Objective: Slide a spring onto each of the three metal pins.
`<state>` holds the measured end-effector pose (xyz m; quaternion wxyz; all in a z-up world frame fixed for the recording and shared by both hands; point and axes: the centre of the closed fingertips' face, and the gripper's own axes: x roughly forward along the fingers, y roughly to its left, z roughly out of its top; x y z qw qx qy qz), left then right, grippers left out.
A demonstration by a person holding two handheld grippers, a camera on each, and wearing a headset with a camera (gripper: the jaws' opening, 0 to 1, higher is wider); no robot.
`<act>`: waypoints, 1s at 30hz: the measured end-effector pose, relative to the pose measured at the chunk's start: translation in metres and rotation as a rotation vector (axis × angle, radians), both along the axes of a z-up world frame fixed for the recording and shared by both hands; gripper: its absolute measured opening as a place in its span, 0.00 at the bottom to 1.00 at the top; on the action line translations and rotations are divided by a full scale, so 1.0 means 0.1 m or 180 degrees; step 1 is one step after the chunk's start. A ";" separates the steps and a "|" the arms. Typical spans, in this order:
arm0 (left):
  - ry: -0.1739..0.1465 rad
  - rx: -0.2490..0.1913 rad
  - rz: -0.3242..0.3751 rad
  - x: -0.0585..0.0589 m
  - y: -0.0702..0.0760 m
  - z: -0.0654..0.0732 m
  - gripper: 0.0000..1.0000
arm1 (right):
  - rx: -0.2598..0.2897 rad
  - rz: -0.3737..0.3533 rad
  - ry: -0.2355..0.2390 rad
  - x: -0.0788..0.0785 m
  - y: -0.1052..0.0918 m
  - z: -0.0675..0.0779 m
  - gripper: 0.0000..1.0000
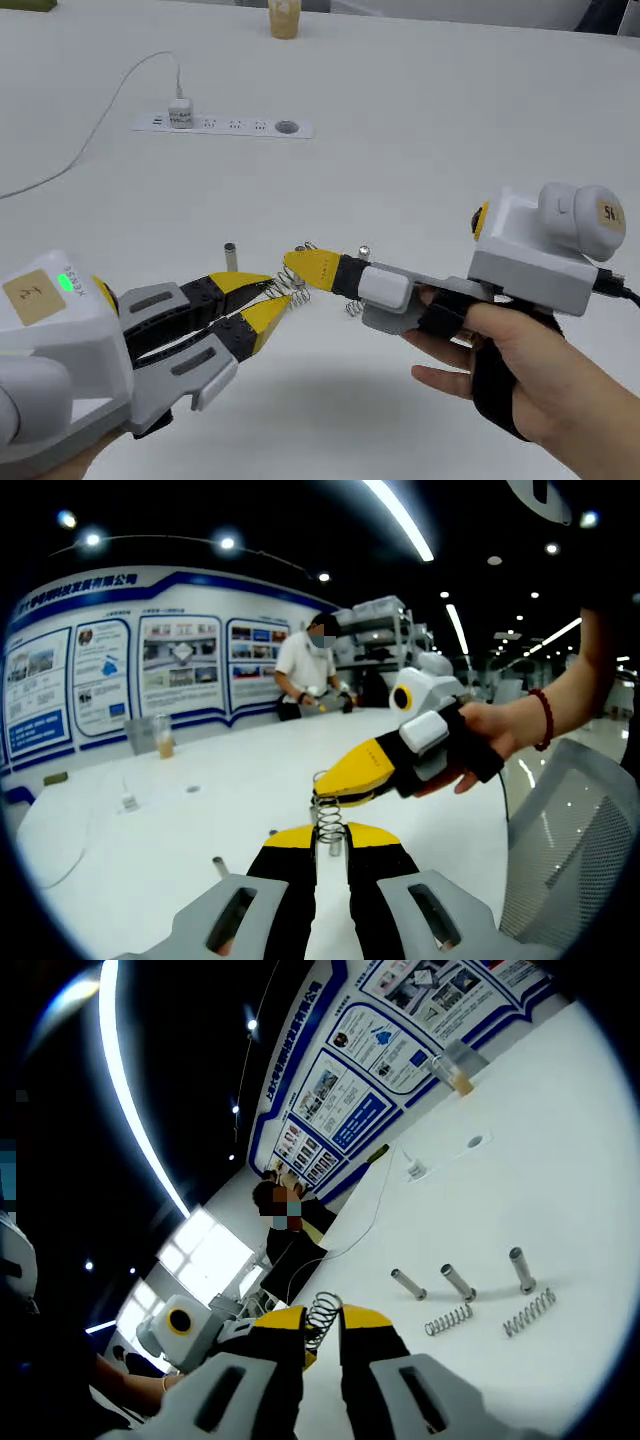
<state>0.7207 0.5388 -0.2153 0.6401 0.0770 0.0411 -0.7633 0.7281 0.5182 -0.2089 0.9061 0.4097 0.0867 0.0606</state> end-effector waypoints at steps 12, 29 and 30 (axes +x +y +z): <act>0.0019 0.0127 0.0040 0.02 0.00 -0.08 0.11 | -0.0113 0.0048 -0.0051 0.02 0.04 -0.01 0.12; 0.0118 0.0631 0.0434 0.28 0.14 -0.37 0.38 | -0.1425 0.0005 -0.0057 0.15 -0.03 -0.01 0.11; 0.0129 0.0641 0.0444 0.28 0.15 -0.38 0.40 | -0.1532 0.0013 -0.0045 0.16 -0.03 -0.02 0.11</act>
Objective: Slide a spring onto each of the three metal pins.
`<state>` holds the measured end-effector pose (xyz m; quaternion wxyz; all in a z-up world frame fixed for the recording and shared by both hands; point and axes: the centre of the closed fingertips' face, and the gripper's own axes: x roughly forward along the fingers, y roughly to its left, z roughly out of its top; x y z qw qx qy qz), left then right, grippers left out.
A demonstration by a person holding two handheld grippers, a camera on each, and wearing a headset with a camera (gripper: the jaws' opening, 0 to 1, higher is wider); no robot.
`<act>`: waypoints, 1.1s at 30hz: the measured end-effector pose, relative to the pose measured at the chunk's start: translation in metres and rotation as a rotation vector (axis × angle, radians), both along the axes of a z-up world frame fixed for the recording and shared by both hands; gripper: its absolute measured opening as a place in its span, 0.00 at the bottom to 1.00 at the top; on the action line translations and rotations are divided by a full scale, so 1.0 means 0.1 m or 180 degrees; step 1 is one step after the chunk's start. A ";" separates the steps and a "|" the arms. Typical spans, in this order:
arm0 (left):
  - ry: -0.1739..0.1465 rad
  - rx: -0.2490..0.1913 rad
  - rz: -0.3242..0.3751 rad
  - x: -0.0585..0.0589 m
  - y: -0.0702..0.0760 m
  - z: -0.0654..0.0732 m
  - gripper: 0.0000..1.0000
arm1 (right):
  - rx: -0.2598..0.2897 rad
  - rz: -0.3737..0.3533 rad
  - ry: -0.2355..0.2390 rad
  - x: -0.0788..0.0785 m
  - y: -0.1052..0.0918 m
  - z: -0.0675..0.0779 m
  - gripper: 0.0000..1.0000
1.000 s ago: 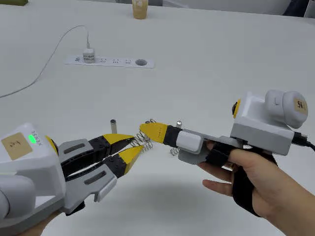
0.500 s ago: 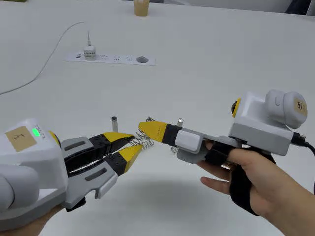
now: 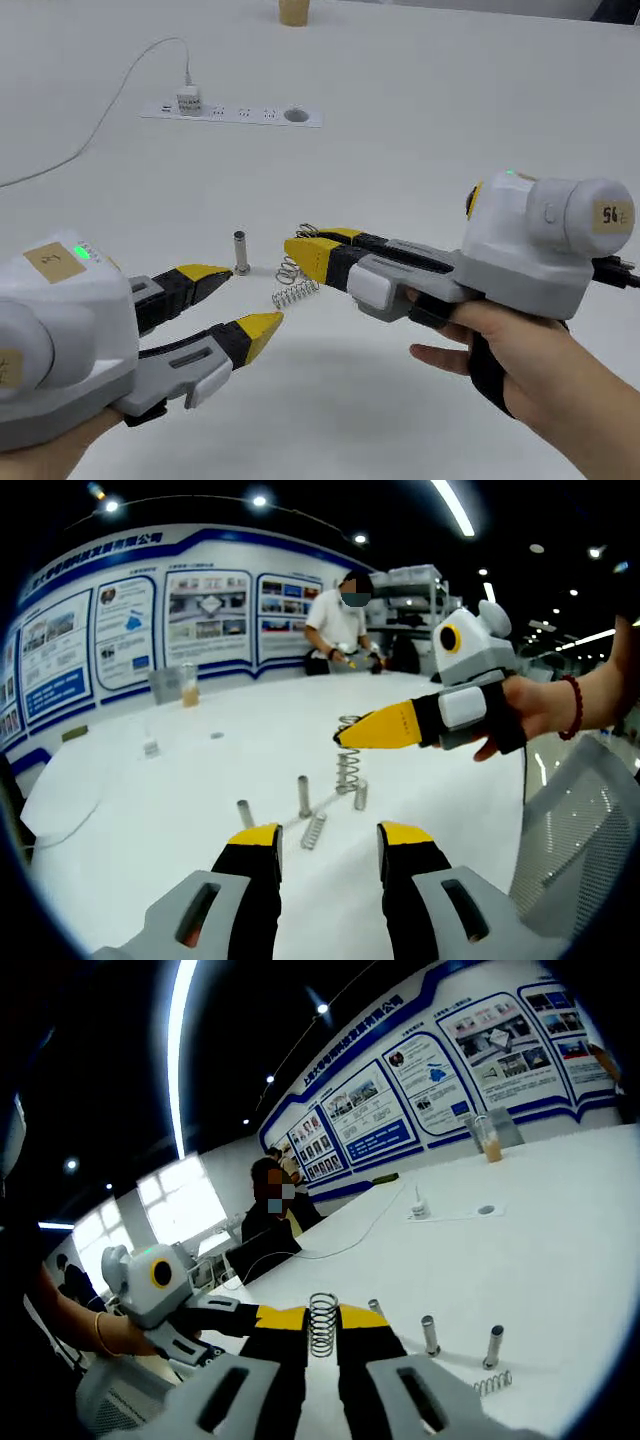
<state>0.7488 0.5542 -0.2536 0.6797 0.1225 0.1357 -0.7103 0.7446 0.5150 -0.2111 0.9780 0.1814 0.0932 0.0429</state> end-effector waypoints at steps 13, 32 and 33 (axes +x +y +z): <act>-0.0005 0.0020 0.0017 0.02 0.02 -0.03 0.60 | -0.0595 0.0006 -0.0077 0.22 -0.04 -0.05 0.11; 0.0090 0.0072 0.0004 0.00 0.04 -0.12 0.82 | -0.0974 -0.0107 -0.0036 0.52 -0.17 -0.19 0.11; 0.0086 0.0073 0.0002 0.00 0.04 -0.12 0.83 | -0.0994 -0.0101 -0.0025 0.53 -0.17 -0.20 0.11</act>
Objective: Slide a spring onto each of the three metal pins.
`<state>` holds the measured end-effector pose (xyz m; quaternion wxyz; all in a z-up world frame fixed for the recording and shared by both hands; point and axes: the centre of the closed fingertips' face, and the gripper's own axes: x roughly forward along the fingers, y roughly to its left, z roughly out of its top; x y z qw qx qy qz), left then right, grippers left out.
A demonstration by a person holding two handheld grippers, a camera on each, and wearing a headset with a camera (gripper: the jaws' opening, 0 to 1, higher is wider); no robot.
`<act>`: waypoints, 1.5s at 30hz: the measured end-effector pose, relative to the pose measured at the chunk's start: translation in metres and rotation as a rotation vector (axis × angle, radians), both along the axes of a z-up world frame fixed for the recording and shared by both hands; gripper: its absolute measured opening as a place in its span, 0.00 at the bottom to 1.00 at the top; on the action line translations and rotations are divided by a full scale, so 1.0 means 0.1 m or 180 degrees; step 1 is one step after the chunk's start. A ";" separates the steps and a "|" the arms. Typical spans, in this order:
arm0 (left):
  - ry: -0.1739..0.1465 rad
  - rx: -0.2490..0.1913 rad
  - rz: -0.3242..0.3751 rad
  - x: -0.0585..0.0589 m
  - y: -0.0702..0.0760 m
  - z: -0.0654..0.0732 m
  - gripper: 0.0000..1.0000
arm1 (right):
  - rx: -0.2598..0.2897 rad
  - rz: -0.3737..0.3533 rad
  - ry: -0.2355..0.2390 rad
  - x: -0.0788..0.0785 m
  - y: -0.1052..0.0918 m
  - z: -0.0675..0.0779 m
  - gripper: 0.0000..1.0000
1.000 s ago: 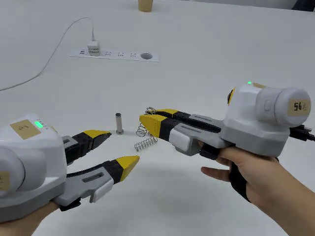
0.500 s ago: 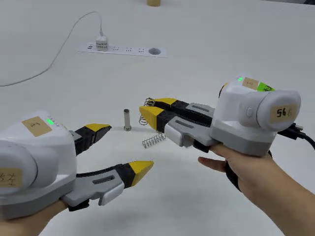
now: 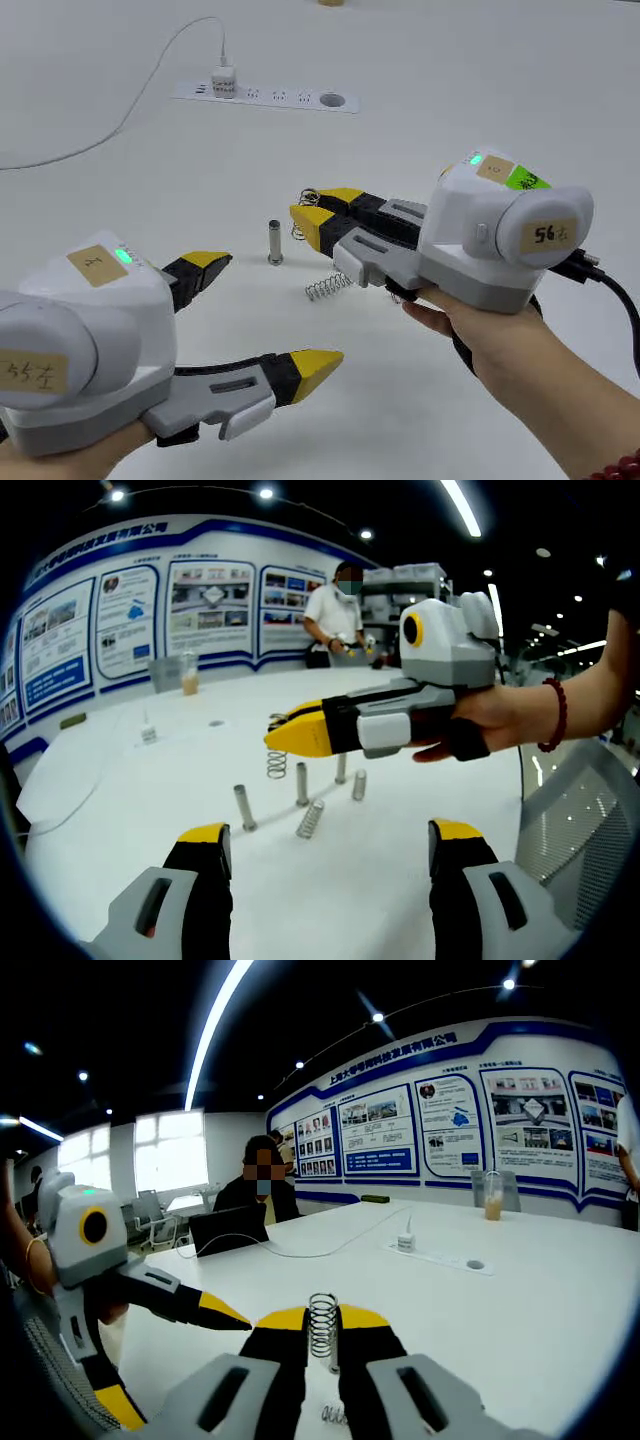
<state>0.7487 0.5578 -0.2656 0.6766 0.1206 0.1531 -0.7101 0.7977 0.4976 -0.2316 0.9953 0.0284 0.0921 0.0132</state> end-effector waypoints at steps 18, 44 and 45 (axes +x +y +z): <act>0.0060 0.0046 -0.0028 -0.02 -0.02 -0.07 0.99 | 0.0040 -0.0096 0.0036 0.27 -0.08 -0.13 0.11; 0.0078 0.0067 -0.0028 -0.04 -0.01 -0.07 1.00 | -0.0107 -0.0147 0.0256 0.38 -0.06 -0.33 0.11; 0.0080 0.0068 -0.0029 -0.04 -0.01 -0.07 1.00 | -0.0130 -0.0152 0.0268 0.38 -0.06 -0.34 0.11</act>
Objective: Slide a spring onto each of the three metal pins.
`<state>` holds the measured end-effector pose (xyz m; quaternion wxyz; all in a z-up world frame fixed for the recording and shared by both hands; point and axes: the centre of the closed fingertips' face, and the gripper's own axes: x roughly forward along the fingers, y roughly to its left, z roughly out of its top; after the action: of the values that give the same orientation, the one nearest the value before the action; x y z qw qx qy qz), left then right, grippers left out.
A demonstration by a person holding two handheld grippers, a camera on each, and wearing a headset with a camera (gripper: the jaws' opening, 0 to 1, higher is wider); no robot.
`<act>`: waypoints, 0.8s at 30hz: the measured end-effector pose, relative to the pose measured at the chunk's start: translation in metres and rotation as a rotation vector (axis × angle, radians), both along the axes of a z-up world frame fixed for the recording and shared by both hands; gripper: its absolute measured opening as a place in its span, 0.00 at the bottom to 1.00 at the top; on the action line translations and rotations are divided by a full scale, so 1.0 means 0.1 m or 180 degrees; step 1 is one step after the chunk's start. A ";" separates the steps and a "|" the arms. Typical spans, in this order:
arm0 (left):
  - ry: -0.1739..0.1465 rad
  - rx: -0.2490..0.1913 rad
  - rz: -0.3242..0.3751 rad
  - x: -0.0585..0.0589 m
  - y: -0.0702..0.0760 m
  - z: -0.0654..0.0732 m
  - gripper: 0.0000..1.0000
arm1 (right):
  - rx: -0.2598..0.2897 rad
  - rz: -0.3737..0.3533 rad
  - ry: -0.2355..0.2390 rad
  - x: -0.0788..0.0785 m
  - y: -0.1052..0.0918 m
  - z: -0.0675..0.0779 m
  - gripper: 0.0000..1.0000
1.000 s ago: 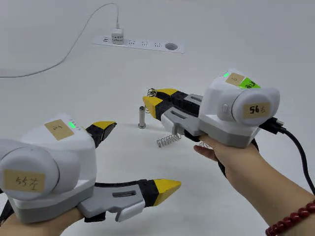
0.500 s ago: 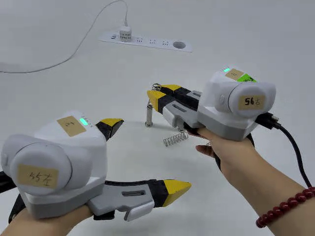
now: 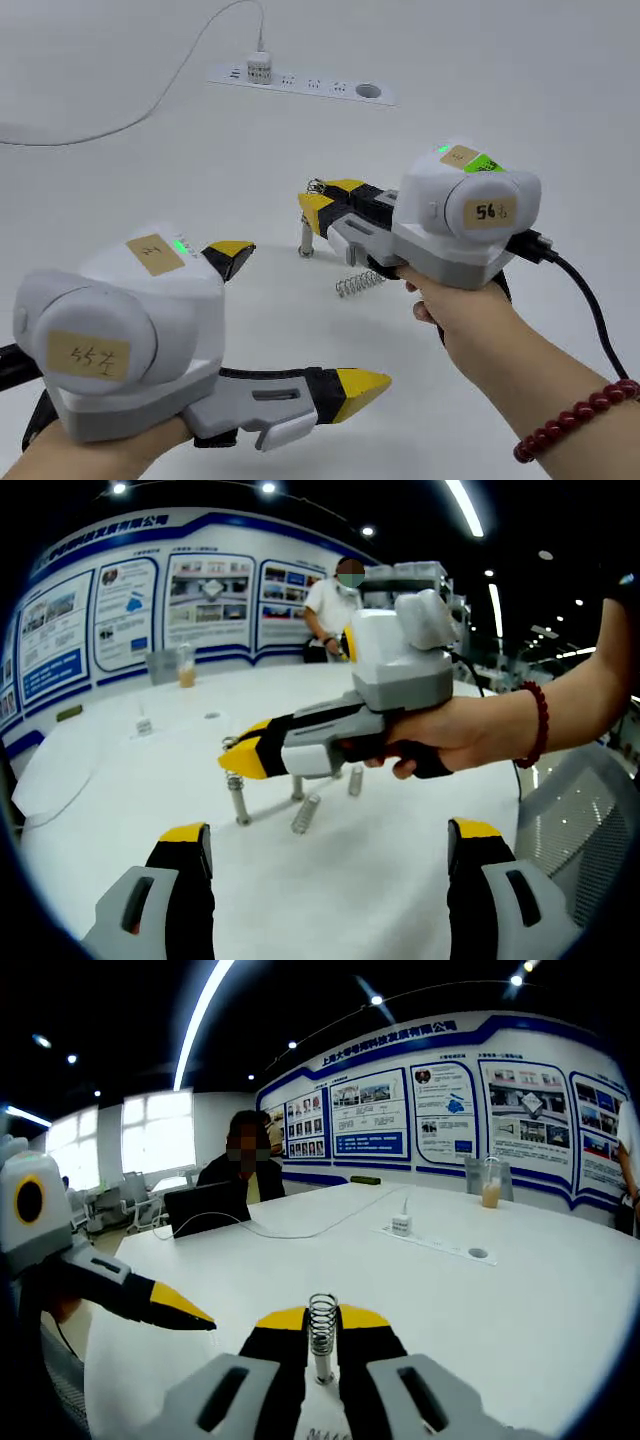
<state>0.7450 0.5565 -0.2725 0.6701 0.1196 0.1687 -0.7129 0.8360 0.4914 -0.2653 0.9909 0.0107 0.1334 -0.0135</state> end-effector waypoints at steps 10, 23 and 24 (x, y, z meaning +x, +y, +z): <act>0.0004 0.0007 0.0003 0.00 0.01 0.00 0.99 | -0.0053 -0.0002 0.0108 0.00 0.00 -0.11 0.12; -0.0037 0.0056 0.0003 0.02 0.03 -0.02 0.97 | -0.0076 0.0020 0.0288 0.01 0.01 -0.29 0.12; -0.0039 0.0059 0.0009 0.03 0.03 -0.02 0.97 | -0.0080 0.0027 0.0300 0.01 0.01 -0.30 0.12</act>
<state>0.7480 0.5593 -0.2746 0.6710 0.1299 0.1714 -0.7096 0.8369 0.4919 -0.2949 0.9836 -0.0030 0.1797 -0.0115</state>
